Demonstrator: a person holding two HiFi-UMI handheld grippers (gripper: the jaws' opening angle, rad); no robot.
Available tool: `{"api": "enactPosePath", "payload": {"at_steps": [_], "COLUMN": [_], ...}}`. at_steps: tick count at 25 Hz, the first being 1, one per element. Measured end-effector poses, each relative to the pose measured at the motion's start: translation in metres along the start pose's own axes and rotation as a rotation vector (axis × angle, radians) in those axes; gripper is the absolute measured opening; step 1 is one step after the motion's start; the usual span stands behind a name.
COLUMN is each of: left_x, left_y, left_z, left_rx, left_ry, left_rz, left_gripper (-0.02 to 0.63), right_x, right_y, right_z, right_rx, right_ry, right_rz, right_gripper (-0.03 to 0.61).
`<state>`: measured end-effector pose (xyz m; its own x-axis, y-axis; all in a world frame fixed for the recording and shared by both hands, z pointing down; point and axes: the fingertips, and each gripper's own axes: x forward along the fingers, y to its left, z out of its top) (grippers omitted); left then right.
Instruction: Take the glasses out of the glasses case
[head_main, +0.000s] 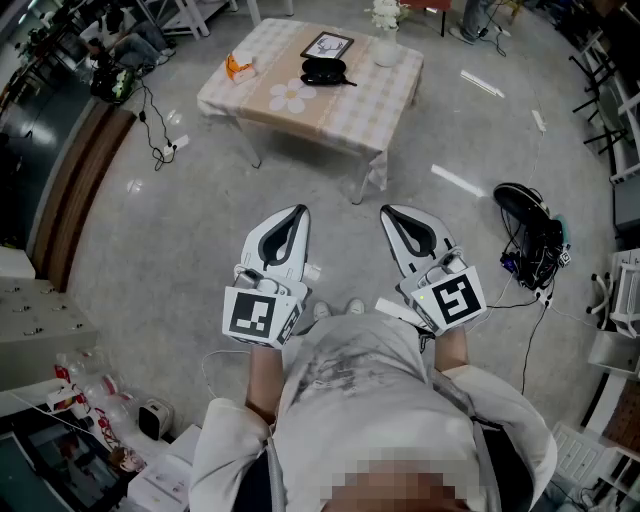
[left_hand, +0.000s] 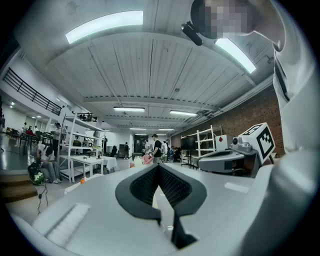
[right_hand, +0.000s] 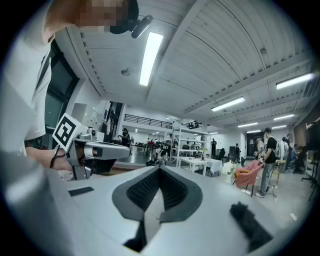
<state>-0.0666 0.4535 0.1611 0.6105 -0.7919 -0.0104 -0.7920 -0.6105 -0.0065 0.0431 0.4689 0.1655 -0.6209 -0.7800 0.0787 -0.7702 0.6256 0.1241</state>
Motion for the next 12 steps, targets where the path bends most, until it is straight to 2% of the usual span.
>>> {"api": "enactPosePath", "payload": {"at_steps": [12], "left_x": [-0.008], "left_y": [-0.007], "left_z": [-0.010], "left_rx": [0.000], "left_ry": [0.005], "left_rz": [-0.028], "left_gripper": [0.009], "right_x": [0.003], "right_y": [0.015], "right_z": [-0.003], "right_rx": [-0.035], "right_ry": [0.016], "right_rz": [0.001], "right_gripper": [0.017]}}
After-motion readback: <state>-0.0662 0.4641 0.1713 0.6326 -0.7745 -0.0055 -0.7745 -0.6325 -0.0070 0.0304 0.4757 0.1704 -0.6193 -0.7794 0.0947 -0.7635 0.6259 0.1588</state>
